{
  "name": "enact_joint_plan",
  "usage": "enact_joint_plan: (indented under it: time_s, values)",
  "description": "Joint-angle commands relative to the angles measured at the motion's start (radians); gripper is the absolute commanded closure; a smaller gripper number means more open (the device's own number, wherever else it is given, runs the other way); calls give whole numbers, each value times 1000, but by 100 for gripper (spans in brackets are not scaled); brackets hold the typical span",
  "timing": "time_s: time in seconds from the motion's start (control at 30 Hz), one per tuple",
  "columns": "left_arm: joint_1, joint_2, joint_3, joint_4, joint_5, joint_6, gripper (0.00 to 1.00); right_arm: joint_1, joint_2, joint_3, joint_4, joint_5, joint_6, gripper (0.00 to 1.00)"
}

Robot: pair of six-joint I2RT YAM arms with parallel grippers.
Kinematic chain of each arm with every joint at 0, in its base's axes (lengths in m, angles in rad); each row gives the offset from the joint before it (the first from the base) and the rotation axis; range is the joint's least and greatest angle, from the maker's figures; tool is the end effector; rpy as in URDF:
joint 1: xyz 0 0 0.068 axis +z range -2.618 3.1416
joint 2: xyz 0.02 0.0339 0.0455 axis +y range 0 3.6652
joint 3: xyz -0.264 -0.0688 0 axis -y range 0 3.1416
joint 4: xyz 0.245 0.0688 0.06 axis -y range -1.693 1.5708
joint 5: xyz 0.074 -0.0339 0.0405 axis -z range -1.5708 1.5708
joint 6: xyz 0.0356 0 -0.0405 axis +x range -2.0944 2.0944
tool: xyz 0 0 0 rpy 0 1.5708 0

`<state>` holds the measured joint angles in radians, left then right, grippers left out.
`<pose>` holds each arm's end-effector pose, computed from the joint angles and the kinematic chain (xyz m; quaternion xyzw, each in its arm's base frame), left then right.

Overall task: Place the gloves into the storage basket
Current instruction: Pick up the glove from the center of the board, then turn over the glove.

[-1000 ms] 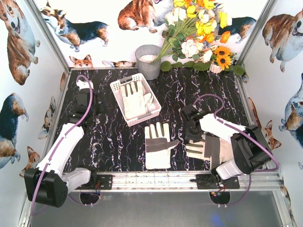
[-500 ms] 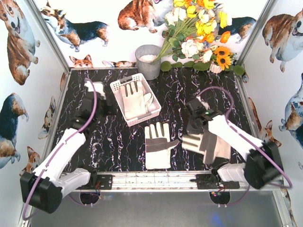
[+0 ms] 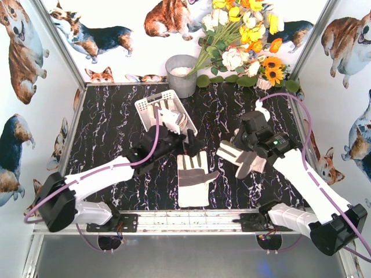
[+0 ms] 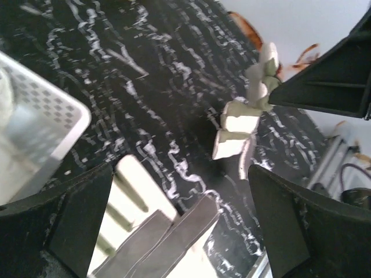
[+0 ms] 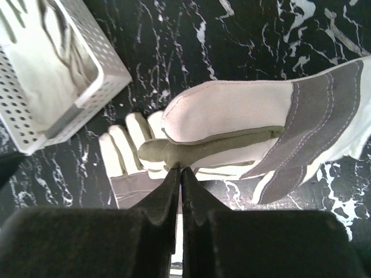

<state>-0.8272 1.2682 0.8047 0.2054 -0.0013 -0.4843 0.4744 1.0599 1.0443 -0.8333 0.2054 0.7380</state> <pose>0.1986 -0.2158 0.2817 0.1348 0.7807 -0.3717 0.4840 0.1890 0.0889 0.3183 0.1582 0.9178 0.1213 0.3434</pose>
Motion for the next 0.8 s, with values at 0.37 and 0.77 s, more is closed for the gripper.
enact_joint_plan:
  time_s: [0.37, 0.77]
  values:
    - [-70, 209, 38, 413, 174, -180, 3, -5, -59, 127, 105, -88, 54, 100]
    - [-81, 321, 114, 403, 149, -168, 8, -7, -87, 132, 120, -129, 74, 100]
